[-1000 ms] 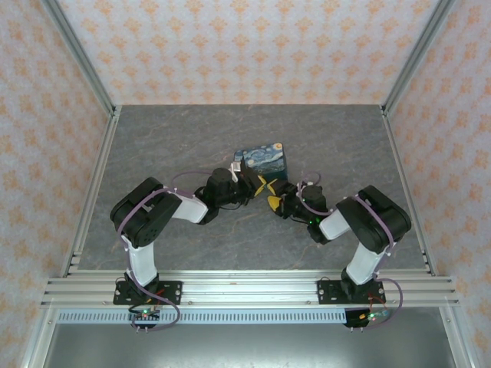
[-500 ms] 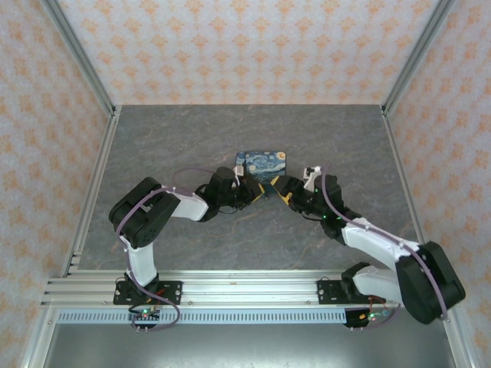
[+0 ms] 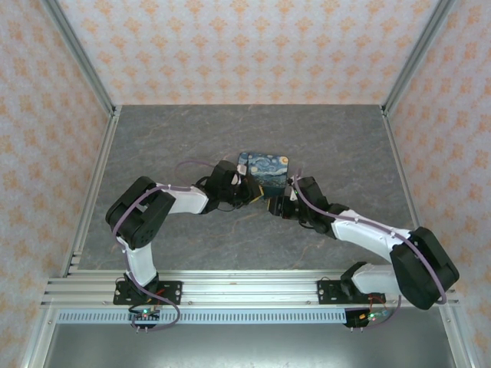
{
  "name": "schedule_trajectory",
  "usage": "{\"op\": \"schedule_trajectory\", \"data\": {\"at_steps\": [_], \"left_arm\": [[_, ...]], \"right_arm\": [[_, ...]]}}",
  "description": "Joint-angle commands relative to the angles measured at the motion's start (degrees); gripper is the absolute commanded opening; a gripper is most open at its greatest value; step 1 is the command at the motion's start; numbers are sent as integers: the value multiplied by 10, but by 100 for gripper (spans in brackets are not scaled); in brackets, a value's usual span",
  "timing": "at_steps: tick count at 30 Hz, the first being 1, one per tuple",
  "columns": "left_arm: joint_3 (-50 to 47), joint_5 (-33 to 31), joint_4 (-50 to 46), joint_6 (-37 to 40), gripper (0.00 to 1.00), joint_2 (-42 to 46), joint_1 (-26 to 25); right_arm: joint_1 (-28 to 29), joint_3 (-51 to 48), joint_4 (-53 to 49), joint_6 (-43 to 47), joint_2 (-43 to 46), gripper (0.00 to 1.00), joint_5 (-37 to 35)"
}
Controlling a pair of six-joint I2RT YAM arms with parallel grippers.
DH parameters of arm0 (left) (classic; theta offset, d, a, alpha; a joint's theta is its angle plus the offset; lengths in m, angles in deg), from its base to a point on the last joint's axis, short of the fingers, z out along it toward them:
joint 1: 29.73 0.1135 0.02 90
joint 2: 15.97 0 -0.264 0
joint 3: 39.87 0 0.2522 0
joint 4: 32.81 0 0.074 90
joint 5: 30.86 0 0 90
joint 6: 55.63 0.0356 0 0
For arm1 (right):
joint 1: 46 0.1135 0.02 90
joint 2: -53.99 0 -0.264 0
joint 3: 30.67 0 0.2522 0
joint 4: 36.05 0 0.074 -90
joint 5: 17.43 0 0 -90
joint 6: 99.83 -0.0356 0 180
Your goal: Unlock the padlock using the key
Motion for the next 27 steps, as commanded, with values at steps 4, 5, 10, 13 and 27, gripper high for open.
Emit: {"op": "schedule_trajectory", "data": {"at_steps": [4, 5, 10, 13, 27], "left_arm": [[21, 57, -72, 3, 0, 16, 2], [24, 59, -77, 3, 0, 15, 2], [36, 65, -99, 10, 0, 16, 3], [41, 68, -106, 11, 0, 15, 2], [54, 70, -120, 15, 0, 9, 2]], "right_arm": [[36, 38, -20, 110, -23, 46, -69], [42, 43, -22, 119, -28, 46, -79], [59, 57, -29, 145, -55, 46, -130], [64, 60, -29, 157, -67, 45, -162], [76, 89, -24, 183, -120, 40, -171]]}}
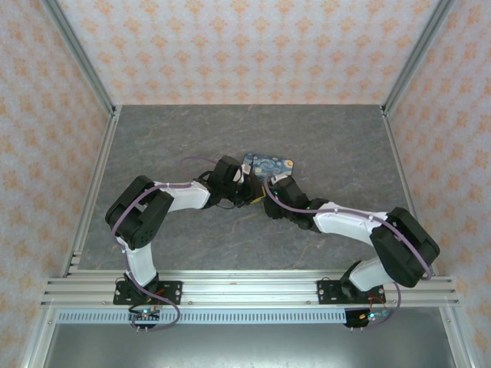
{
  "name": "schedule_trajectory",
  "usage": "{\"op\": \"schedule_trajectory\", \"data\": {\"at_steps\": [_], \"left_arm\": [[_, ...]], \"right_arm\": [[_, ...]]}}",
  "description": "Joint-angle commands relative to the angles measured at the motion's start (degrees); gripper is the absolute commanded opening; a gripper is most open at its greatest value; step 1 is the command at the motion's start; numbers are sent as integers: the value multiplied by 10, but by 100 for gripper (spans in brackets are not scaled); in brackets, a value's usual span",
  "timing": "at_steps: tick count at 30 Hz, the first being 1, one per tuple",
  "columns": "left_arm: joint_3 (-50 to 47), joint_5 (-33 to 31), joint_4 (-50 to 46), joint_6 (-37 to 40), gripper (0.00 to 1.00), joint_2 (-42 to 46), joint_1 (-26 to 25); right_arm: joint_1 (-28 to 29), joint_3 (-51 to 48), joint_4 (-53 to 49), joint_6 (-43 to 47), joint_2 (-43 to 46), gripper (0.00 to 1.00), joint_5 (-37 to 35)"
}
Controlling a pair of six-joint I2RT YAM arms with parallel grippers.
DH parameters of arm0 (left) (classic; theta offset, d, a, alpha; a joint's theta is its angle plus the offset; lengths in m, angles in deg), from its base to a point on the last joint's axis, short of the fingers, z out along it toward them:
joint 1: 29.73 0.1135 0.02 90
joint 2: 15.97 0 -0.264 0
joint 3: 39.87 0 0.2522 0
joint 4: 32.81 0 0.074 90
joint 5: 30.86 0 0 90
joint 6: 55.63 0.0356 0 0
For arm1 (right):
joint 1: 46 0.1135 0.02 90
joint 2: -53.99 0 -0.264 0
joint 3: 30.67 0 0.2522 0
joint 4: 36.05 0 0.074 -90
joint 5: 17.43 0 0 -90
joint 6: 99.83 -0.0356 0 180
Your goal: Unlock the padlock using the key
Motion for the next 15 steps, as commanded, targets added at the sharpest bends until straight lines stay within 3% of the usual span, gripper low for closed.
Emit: {"op": "schedule_trajectory", "data": {"at_steps": [1, 15], "left_arm": [[8, 34, -33, -6, 0, 8, 2], [8, 35, -33, -6, 0, 3, 3]], "right_arm": [[8, 22, -4, 15, -17, 40, -11], [10, 45, 6, 5, -58, 32, -44]]}}
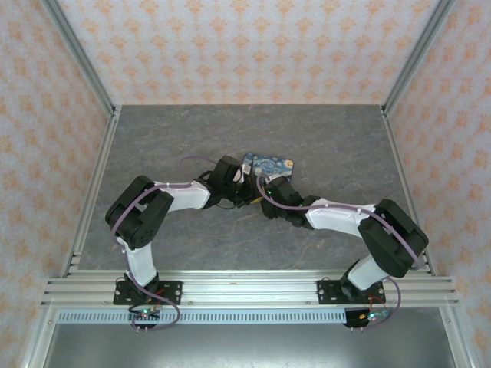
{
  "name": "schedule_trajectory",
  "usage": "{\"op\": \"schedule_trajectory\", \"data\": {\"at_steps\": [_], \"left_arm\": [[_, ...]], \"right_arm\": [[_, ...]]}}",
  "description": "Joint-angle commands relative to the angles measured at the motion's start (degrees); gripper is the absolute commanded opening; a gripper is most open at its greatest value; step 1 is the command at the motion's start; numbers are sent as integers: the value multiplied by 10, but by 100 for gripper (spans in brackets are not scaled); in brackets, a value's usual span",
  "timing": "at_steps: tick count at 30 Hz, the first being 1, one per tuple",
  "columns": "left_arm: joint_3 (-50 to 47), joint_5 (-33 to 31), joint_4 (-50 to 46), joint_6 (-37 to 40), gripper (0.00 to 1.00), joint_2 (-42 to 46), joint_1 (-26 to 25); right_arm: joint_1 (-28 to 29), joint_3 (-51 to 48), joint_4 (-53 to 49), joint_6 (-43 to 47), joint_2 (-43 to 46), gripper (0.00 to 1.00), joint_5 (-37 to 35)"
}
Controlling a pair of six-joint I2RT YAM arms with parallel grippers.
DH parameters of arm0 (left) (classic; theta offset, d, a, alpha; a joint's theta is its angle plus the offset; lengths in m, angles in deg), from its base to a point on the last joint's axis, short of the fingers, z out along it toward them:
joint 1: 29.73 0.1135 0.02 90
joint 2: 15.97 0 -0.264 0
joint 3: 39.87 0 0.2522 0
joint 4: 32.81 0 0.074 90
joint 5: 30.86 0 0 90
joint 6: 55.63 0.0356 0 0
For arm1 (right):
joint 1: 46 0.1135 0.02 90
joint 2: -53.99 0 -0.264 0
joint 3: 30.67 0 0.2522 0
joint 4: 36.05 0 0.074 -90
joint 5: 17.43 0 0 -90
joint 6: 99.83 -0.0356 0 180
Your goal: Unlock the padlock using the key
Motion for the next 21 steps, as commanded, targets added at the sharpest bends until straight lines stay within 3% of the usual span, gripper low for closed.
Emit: {"op": "schedule_trajectory", "data": {"at_steps": [1, 7, 15, 21], "left_arm": [[8, 35, -31, -5, 0, 3, 2], [3, 34, -29, -6, 0, 2, 2], [-5, 32, -26, -4, 0, 1, 2], [-7, 31, -26, -1, 0, 0, 2]], "right_arm": [[1, 19, 6, 1, -9, 31, -35], [1, 30, 5, -1, -10, 26, -39], [1, 36, -1, -1, -3, 1, -26], [-8, 29, 5, -16, 8, 0, 5]]}}
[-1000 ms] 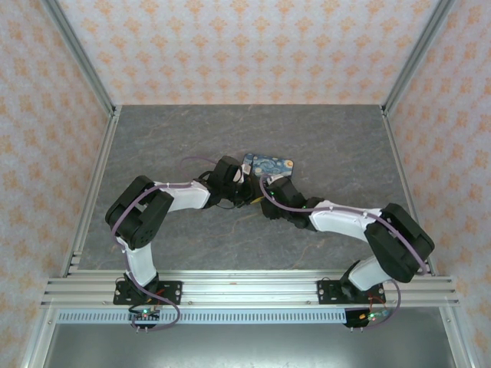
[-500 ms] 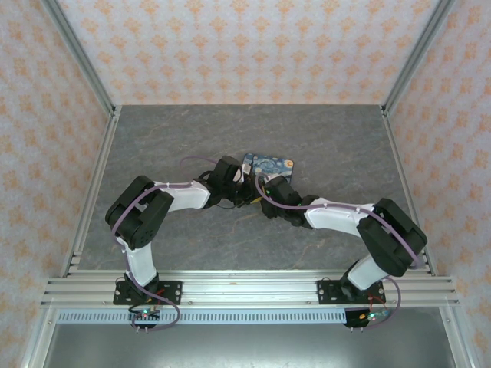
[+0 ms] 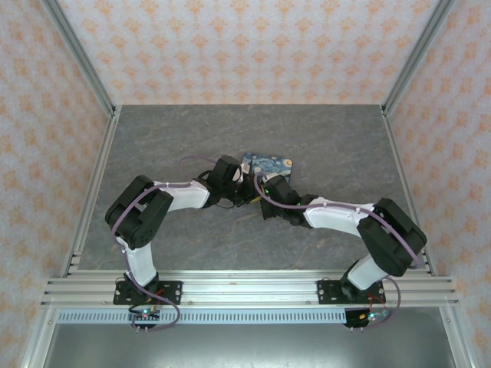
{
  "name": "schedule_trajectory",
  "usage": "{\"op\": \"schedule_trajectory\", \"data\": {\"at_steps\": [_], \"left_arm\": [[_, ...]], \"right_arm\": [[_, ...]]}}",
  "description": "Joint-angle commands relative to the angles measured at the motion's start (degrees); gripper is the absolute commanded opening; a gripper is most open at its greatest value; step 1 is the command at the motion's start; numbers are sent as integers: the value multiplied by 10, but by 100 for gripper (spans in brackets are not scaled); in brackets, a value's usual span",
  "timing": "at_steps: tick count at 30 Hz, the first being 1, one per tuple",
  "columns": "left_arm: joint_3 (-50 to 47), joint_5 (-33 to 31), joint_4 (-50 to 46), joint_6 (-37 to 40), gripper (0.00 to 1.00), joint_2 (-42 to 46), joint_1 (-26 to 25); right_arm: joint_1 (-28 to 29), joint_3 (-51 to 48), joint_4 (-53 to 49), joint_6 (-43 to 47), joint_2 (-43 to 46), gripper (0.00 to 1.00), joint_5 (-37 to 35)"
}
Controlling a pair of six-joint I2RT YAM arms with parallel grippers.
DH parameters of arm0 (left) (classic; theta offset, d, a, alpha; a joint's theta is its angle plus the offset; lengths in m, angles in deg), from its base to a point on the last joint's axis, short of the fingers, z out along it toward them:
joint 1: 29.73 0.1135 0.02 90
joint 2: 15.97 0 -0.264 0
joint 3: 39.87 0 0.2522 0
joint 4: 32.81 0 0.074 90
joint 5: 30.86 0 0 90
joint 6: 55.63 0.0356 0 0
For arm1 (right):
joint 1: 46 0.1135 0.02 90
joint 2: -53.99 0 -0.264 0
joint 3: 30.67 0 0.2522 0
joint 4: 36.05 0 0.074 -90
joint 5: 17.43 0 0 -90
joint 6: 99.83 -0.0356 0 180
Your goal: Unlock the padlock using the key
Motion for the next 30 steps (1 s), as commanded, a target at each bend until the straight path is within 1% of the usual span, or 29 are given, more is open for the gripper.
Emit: {"op": "schedule_trajectory", "data": {"at_steps": [1, 8, 13, 15, 16, 19, 20, 22, 30], "left_arm": [[-8, 32, -27, 0, 0, -1, -2], [-10, 32, -24, 1, 0, -2, -2], [-9, 33, -22, 0, 0, -5, -1], [-8, 33, -22, 0, 0, -5, -1], [-9, 32, -23, 0, 0, -5, -1], [-9, 31, -25, -1, 0, -5, -2], [-10, 31, -25, -1, 0, -5, -2], [-9, 31, -24, -2, 0, -5, -1], [-8, 31, -24, -3, 0, -5, -2]], "right_arm": [[-17, 8, 20, -22, 16, 0, 14], [-76, -38, 98, -84, 34, 0, 167], [-103, -47, 148, -125, 20, 0, 274], [-107, -48, 151, -132, 19, 0, 275], [-109, -50, 150, -133, 20, 2, 268], [-114, -59, 138, -132, 36, 31, 238], [-115, -61, 129, -129, 43, 35, 228], [-115, -64, 107, -120, 57, 38, 208], [-114, -80, 45, -91, 128, 39, 156]]}}
